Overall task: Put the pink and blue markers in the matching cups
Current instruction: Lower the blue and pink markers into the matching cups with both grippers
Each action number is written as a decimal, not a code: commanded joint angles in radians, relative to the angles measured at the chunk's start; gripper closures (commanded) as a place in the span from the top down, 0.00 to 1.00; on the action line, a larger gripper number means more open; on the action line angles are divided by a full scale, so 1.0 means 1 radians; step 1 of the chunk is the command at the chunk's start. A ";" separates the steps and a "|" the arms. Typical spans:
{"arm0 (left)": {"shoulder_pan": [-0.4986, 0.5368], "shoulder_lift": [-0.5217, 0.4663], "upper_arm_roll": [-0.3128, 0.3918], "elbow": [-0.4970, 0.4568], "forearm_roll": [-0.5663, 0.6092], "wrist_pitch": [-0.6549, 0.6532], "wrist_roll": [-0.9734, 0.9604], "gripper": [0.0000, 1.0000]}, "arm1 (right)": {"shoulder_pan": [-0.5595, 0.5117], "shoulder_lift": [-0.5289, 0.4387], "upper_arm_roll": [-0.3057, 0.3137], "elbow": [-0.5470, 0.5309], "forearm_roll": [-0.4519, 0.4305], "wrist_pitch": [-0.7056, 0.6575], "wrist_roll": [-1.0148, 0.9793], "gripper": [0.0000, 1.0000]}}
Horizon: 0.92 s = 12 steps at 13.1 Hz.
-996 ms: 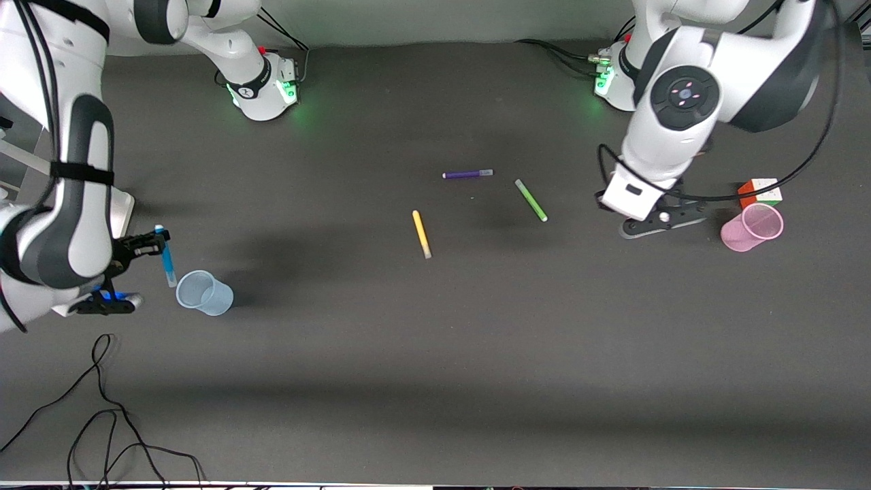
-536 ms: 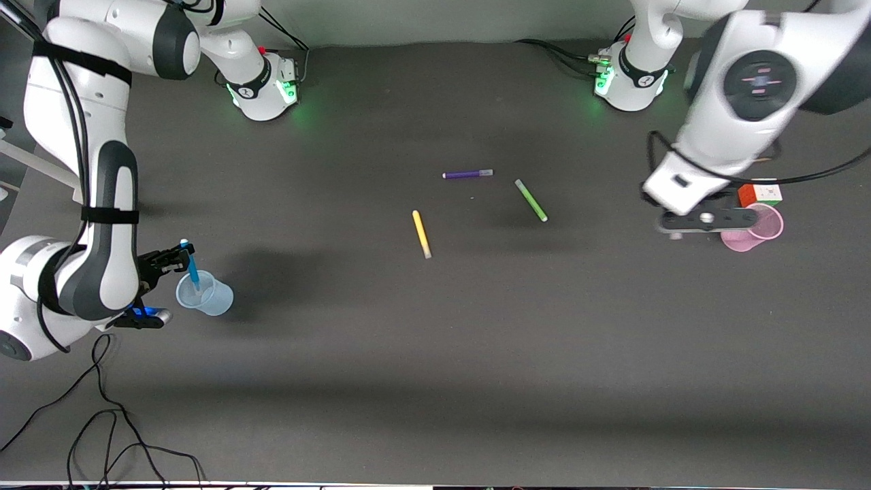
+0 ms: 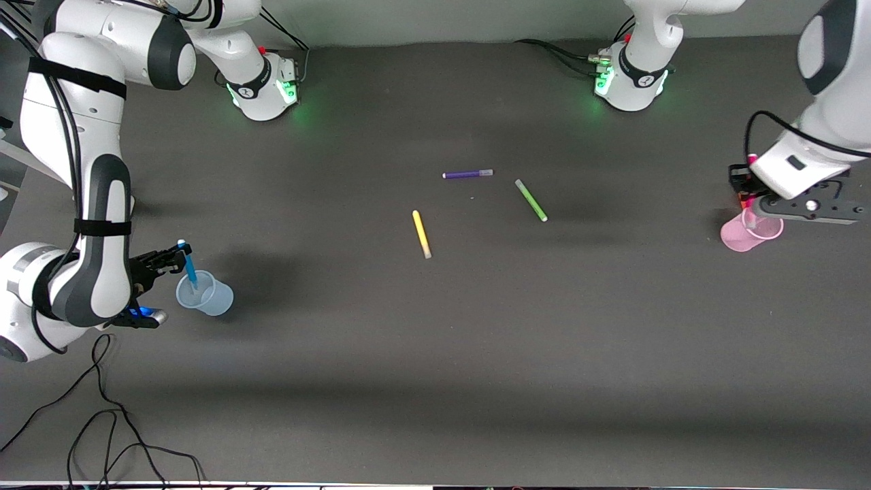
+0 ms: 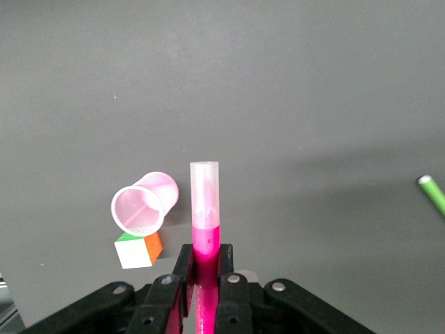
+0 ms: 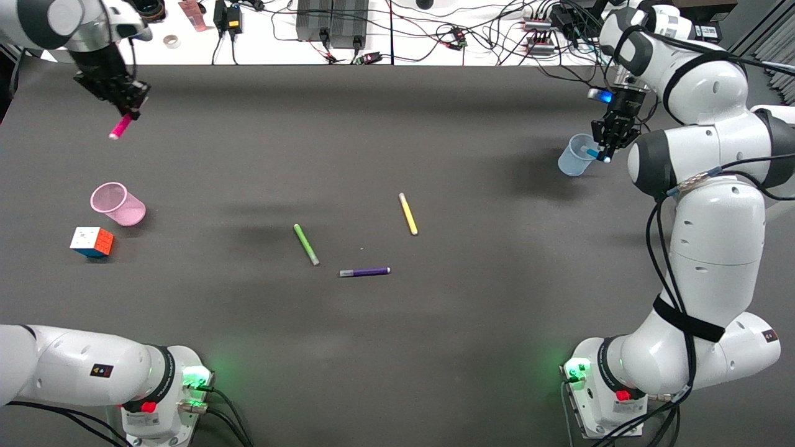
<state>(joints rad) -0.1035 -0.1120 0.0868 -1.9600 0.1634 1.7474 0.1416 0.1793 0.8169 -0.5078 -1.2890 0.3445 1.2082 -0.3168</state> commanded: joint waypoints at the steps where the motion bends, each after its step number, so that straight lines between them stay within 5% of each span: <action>1: 0.097 -0.040 -0.010 -0.089 -0.015 0.072 0.145 0.00 | -0.009 0.036 0.005 0.047 0.022 -0.030 -0.015 0.00; 6: 0.257 -0.086 -0.007 -0.350 -0.021 0.357 0.321 0.00 | -0.009 0.038 0.005 0.047 0.022 -0.024 -0.013 0.00; 12: 0.295 -0.097 0.010 -0.382 -0.037 0.520 0.730 0.00 | -0.009 0.061 0.005 0.088 0.022 -0.006 -0.011 0.00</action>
<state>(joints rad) 0.1833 -0.1603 0.0894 -2.3111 0.1553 2.2333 0.6930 0.1791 0.8462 -0.5003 -1.2522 0.3446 1.2154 -0.3168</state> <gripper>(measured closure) 0.824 0.824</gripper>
